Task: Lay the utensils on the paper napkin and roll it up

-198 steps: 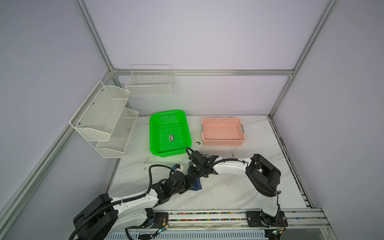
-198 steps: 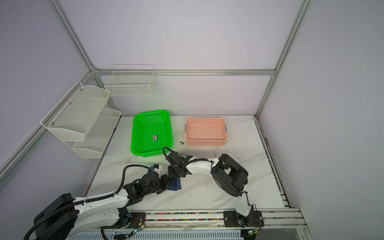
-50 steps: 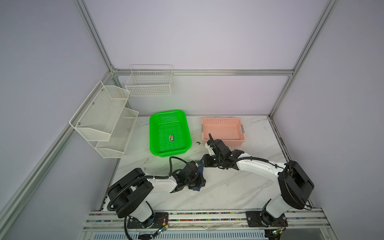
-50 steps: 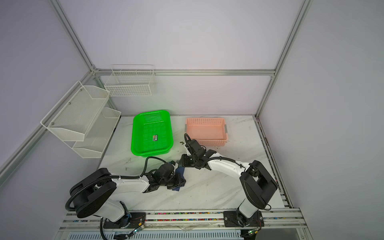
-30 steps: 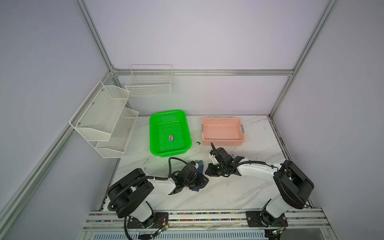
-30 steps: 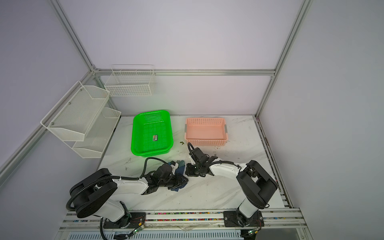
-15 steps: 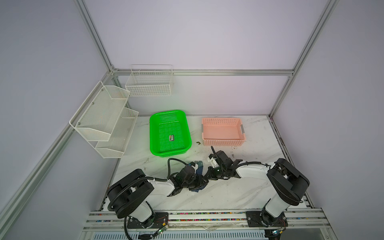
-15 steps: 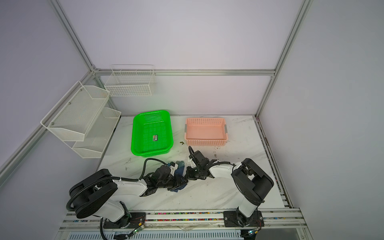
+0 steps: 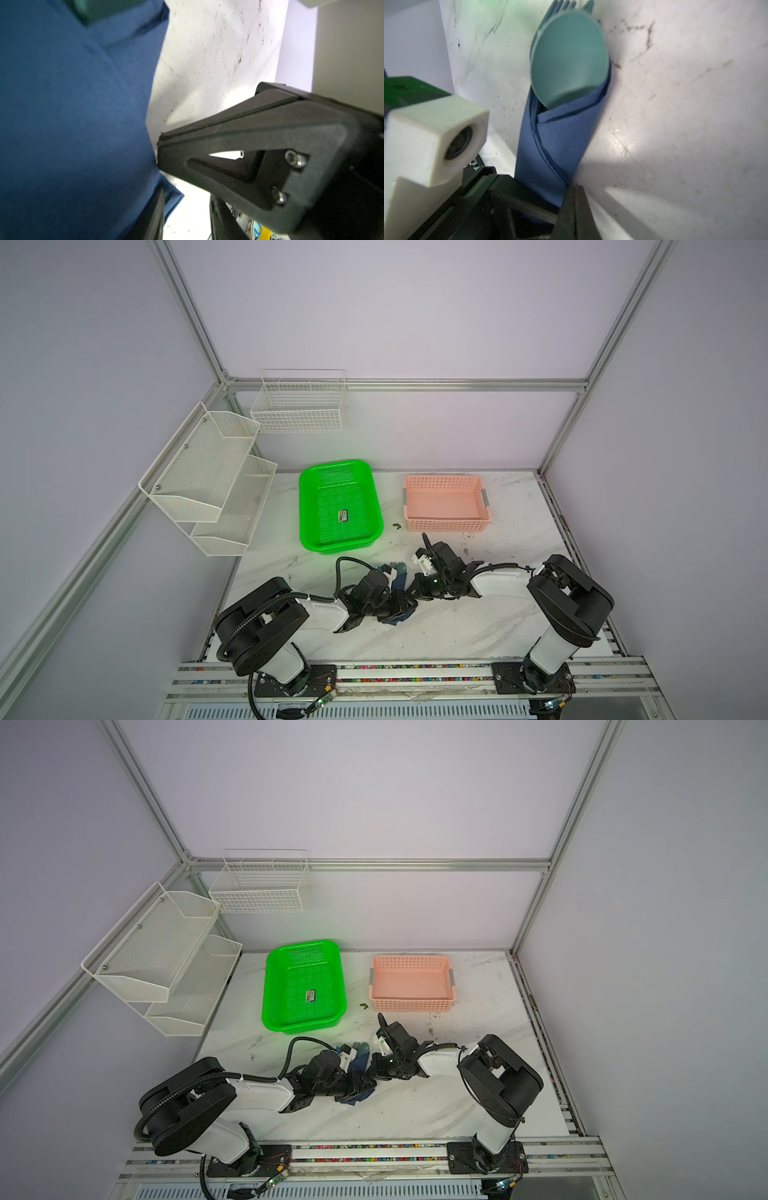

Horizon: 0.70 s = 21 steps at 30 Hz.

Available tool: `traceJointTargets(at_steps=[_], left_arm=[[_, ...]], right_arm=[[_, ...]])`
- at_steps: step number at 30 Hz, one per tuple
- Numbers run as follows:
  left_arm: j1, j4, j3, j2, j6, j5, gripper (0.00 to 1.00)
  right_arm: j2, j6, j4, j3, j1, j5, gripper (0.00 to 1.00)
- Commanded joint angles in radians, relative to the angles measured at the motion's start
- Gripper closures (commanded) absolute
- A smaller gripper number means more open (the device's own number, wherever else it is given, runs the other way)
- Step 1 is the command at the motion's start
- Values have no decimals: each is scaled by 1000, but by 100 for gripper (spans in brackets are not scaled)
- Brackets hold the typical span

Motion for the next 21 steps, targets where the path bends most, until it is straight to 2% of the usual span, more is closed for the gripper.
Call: traceJointTargets(at_steps=[1, 12, 21], left_arm=[[14, 24, -29, 21, -11, -1, 63], [28, 13, -21, 6, -8, 11, 62], [39, -30, -19, -49, 12, -1, 59]], right_arm=[[26, 7, 3, -24, 7, -52, 94], [29, -3, -66, -30, 7, 37, 94], [-182, 47, -121, -56, 4, 93, 87]])
